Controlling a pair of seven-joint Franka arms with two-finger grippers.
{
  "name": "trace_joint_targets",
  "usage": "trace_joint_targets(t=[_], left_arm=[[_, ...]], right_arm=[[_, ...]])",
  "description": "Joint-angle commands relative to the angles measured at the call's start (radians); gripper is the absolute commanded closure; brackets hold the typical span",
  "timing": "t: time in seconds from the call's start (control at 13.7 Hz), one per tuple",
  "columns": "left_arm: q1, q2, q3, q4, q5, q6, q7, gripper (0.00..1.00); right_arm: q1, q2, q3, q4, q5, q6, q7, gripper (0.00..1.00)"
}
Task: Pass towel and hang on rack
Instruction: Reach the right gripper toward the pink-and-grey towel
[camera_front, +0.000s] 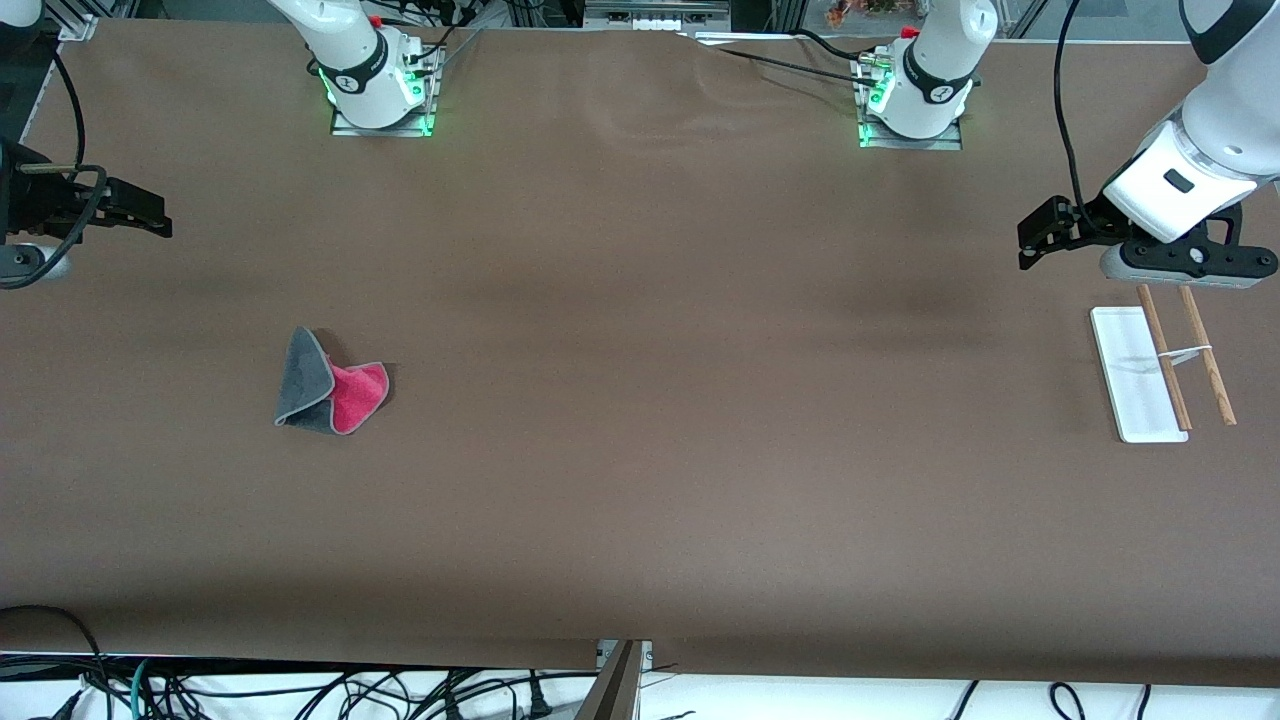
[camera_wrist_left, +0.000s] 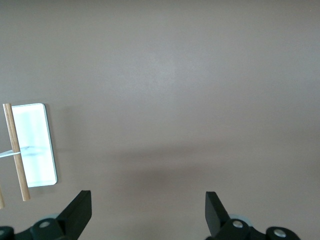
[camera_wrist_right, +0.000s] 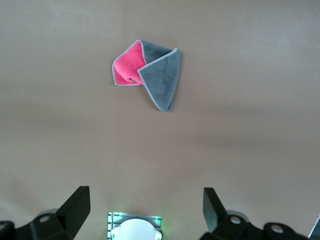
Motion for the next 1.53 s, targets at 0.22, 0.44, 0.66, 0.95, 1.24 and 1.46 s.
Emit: trace_joint_targets(t=[0.22,0.44,0.66,0.95,1.24,1.46], left_arm=[[0.007,-0.006,-0.003,0.001,0.005,-0.008,0.02,0.0],[0.007,-0.006,-0.003,0.001,0.005,-0.008,0.02,0.0],[0.007,-0.006,-0.003,0.001,0.005,-0.008,0.02,0.0],[0.007,-0.006,-0.003,0.001,0.005,-0.008,0.02,0.0],[0.007,-0.006,-0.003,0.001,0.005,-0.01,0.02,0.0],[0.007,-0.006,-0.003,0.001,0.005,-0.01,0.02,0.0]], right_arm=[[-0.003,0.007,0.005,0.022,-0.003,-0.004,-0.013,0.0],[-0.004,0.009,0.005,0.022,-0.003,-0.004,-0.013,0.0],[-0.004,0.012,0.004,0.022,-0.003,-0.005,-0.013,0.0],[-0.004,0.012,0.004,0.022,-0.003,-0.004,-0.011,0.0],[0.008,0.051,0.005,0.022,-0.006,0.015,-0.009,0.0],[0.01,0.116,0.004,0.022,0.0,0.058,-0.008,0.0]])
